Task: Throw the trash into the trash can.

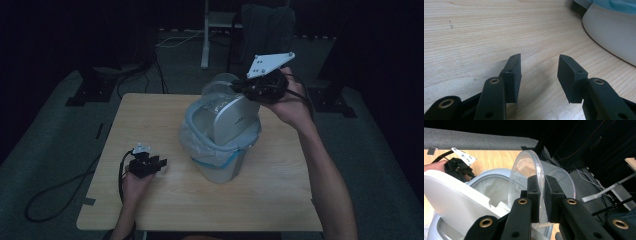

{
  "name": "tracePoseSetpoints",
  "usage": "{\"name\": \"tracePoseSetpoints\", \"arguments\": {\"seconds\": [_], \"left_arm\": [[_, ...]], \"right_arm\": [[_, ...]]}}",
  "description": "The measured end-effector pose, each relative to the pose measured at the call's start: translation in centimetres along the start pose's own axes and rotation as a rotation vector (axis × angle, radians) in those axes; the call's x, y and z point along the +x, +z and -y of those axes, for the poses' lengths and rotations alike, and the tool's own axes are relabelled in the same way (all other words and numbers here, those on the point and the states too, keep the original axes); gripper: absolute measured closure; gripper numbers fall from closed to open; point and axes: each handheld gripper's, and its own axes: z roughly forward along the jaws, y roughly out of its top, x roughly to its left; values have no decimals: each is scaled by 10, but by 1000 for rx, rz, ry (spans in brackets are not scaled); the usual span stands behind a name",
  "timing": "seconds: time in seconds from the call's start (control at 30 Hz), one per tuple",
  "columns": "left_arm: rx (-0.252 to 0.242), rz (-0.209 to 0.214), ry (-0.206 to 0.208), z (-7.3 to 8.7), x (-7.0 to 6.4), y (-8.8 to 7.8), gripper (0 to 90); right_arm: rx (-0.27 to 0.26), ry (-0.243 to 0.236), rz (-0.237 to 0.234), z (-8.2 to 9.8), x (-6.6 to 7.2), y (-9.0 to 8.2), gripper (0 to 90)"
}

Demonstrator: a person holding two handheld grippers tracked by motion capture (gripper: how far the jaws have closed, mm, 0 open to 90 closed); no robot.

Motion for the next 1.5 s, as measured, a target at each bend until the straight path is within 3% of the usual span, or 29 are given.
{"name": "tracePoseSetpoints", "arguments": {"seconds": [0.63,0.77,1.5], "left_arm": [[0,0,-1,0,0,0,547],[1,-1,1,0,0,0,547],[-1,1,-1,0,0,0,547]], "right_arm": [[-31,1,-36,-1,1,-2,826],[-80,20,-85,-2,-1,-3,712],[-92,77,-15,10,-15,-15,702]]}}
